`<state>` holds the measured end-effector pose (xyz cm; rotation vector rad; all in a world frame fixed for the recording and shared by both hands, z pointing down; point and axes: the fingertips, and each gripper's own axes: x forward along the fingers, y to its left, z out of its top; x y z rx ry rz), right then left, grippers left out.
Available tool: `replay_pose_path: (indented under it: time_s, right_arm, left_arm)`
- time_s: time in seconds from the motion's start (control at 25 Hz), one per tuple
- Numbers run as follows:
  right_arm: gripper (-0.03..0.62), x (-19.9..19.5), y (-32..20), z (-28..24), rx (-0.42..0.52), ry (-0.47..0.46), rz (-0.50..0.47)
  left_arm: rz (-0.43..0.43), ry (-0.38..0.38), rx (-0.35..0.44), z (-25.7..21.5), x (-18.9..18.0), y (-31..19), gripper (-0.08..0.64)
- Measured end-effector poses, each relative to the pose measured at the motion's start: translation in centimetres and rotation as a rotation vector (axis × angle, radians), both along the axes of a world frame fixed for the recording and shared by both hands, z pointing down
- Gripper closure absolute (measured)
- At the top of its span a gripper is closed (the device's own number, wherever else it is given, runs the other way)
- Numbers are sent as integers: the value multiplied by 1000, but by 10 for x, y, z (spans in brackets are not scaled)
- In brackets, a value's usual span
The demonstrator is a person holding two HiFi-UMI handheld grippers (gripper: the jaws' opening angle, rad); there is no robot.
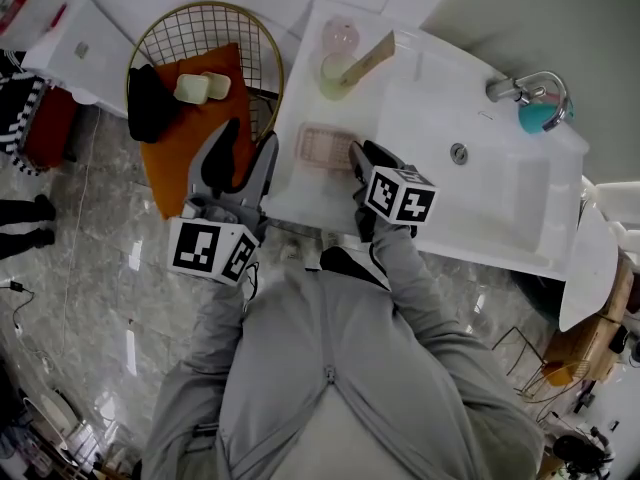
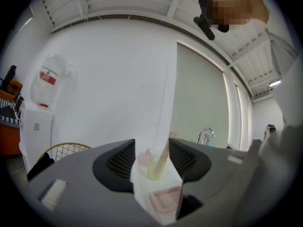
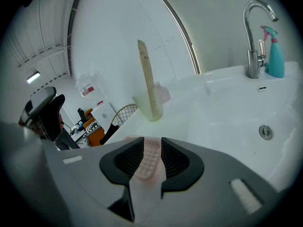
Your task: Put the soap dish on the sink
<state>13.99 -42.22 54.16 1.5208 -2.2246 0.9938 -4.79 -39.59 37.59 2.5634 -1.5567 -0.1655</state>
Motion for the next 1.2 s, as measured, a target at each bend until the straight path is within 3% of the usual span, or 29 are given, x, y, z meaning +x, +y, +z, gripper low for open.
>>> replay_pose_path:
  time_s: [0.64, 1.2]
  right_arm:
    - [499, 41, 17, -95, 297, 71, 66]
    - [499, 66, 54, -136, 396, 7, 141]
  left_arm:
    - [43, -5, 29, -9, 20, -10, 319]
    - [61, -15, 33, -11, 34, -6, 319]
